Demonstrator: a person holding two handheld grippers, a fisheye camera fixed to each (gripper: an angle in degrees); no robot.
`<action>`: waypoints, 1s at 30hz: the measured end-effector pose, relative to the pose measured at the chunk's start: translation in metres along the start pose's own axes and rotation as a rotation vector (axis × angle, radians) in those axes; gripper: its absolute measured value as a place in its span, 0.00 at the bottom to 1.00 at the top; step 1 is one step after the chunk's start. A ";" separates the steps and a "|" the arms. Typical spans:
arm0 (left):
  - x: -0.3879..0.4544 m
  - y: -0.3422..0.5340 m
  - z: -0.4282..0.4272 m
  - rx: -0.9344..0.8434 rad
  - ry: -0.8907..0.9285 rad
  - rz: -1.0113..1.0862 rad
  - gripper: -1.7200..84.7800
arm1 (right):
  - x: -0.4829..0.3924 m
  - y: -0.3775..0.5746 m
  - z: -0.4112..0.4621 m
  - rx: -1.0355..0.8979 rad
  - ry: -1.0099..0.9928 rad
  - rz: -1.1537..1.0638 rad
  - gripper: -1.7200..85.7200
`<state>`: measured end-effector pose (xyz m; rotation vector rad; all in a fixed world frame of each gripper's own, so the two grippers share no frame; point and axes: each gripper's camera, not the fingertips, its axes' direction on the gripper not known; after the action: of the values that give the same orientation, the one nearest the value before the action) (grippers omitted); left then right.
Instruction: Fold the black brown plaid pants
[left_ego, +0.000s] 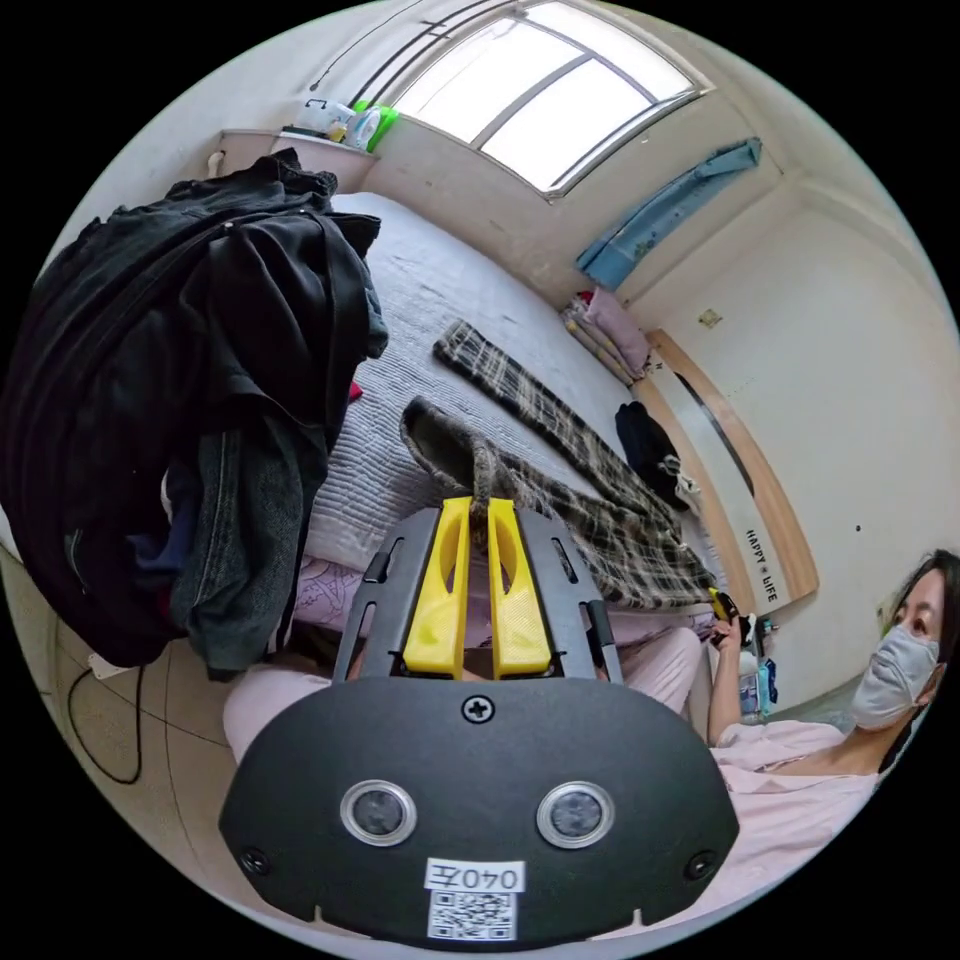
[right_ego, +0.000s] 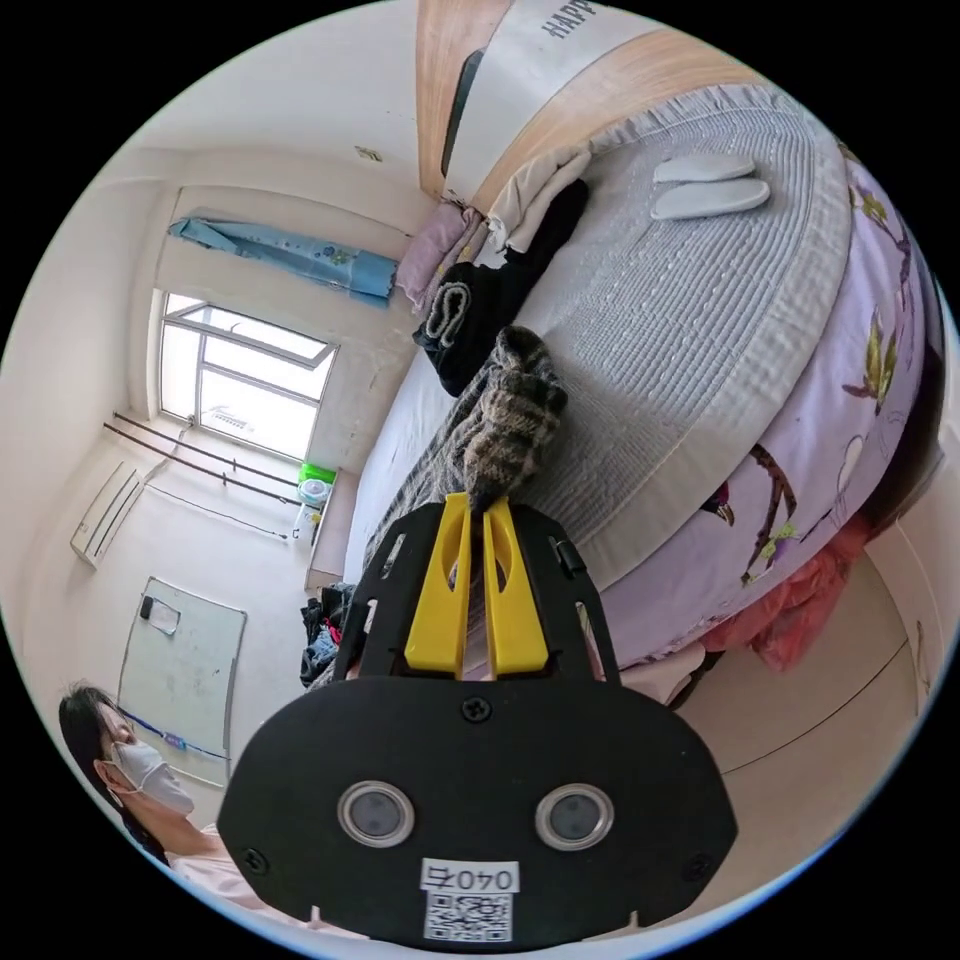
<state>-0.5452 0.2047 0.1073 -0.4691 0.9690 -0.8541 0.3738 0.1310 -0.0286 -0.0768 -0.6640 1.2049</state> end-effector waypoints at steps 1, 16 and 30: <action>-0.001 0.001 -0.007 0.011 0.021 0.001 0.00 | -0.006 0.003 -0.011 0.016 -0.002 -0.015 0.01; -0.021 0.068 -0.138 0.188 0.156 0.004 0.00 | -0.050 0.067 -0.105 0.035 0.045 -0.132 0.01; 0.024 -0.121 0.030 0.215 -0.030 0.038 0.00 | -0.110 -0.003 -0.051 -0.014 0.084 -0.196 0.01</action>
<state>-0.5622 0.1125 0.1932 -0.2780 0.8449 -0.9025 0.3814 0.0475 -0.1160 -0.0722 -0.5921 1.0029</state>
